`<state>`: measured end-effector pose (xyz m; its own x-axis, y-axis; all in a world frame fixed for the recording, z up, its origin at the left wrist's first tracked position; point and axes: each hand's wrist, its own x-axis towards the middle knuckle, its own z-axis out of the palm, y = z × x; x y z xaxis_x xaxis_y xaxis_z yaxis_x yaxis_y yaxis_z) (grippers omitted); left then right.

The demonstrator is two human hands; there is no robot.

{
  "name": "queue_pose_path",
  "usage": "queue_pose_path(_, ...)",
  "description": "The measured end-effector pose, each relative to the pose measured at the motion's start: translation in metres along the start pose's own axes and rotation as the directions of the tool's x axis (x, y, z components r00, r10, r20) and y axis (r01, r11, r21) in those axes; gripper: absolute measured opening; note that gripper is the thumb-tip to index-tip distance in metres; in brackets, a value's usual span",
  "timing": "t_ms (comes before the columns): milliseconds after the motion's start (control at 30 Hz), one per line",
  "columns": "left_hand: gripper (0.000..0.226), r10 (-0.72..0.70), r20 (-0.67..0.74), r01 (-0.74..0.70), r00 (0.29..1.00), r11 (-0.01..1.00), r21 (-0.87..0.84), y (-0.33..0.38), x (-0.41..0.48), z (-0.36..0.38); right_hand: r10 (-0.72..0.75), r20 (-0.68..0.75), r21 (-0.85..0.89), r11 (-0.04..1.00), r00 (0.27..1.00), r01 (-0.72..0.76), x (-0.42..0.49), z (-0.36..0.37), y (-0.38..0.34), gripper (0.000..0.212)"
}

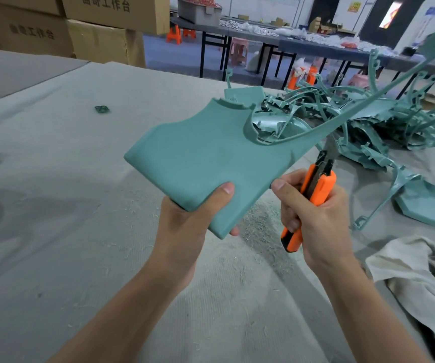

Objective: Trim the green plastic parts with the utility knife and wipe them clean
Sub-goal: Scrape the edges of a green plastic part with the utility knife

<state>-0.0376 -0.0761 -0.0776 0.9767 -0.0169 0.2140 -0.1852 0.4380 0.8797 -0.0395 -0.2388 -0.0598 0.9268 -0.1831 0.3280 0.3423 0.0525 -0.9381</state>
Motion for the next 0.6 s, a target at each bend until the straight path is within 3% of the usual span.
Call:
queue_pose_path(133, 0.022, -0.005, 0.008, 0.005, 1.000, 1.000, -0.002, 0.0001, -0.0001, 0.0001, -0.027, 0.003, -0.043, 0.999, 1.000, 0.027, -0.0008, -0.0016, -0.0005, 0.018)
queue_pose_path(267, 0.014, 0.038, 0.002, -0.038, 0.999, 0.992, 0.123, 0.0019, -0.0008, 0.0011, 0.001, -0.052, -0.109, 0.994, 0.999, -0.007, -0.0001, -0.0011, -0.0007, 0.023)
queue_pose_path(600, 0.014, 0.139, -0.114, -0.107, 0.984, 0.962, 0.250, 0.0017, -0.0056, 0.0078, -0.046, -0.162, -0.260, 0.966, 0.986, 0.002, -0.0006, 0.0011, 0.0060, 0.011)
